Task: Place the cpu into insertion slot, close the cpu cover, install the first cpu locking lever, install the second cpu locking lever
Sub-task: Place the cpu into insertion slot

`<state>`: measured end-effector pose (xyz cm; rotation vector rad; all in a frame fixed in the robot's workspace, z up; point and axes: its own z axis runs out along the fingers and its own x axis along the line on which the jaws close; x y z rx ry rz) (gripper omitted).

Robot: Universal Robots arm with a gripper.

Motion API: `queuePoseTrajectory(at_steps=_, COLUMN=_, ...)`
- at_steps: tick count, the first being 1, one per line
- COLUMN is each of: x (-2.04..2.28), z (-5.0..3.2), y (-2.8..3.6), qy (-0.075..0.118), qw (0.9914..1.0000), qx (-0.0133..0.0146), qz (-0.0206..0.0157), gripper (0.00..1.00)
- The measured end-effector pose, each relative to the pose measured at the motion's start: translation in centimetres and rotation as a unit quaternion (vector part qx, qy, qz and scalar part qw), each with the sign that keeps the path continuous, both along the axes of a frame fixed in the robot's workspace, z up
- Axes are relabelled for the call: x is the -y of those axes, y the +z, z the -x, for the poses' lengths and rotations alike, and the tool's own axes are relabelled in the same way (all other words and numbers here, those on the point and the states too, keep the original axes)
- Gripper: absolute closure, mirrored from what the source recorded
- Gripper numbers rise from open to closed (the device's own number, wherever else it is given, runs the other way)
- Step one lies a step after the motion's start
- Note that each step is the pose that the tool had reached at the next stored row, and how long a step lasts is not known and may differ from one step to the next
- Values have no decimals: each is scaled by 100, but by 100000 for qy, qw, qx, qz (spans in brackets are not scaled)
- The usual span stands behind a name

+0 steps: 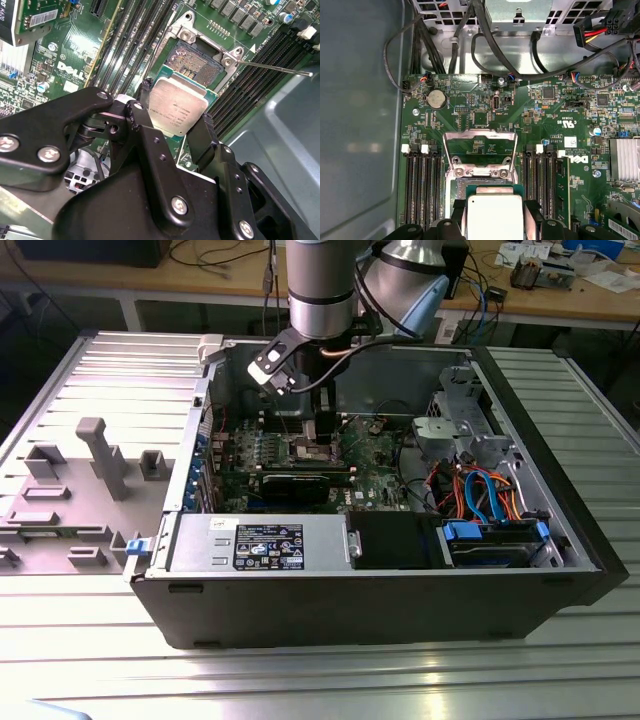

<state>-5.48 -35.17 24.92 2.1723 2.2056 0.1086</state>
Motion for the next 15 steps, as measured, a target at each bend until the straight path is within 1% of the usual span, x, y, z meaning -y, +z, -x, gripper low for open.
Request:
queuePoseTrajectory(at_steps=2, x=-1, z=0, y=-11, qy=-2, qw=100000, qx=12, qz=101, gripper=46)
queuePoseTrajectory(at_steps=4, x=-3, z=1, y=-36, qy=-8, qw=100000, qx=4, qz=130, gripper=46)
queuePoseTrajectory(at_steps=9, x=-5, z=0, y=-118, qy=7, qw=100000, qx=6, qz=134, gripper=46)
queuePoseTrajectory(at_steps=11, x=-8, z=4, y=-157, qy=17, qw=100000, qx=9, qz=130, gripper=46)
queuePoseTrajectory(at_steps=12, x=-14, z=9, y=-192, qy=28, qw=100000, qx=7, qz=131, gripper=46)
queuePoseTrajectory(at_steps=15, x=-15, z=13, y=-197, qy=37, qw=100000, qx=-5, qz=147, gripper=46)
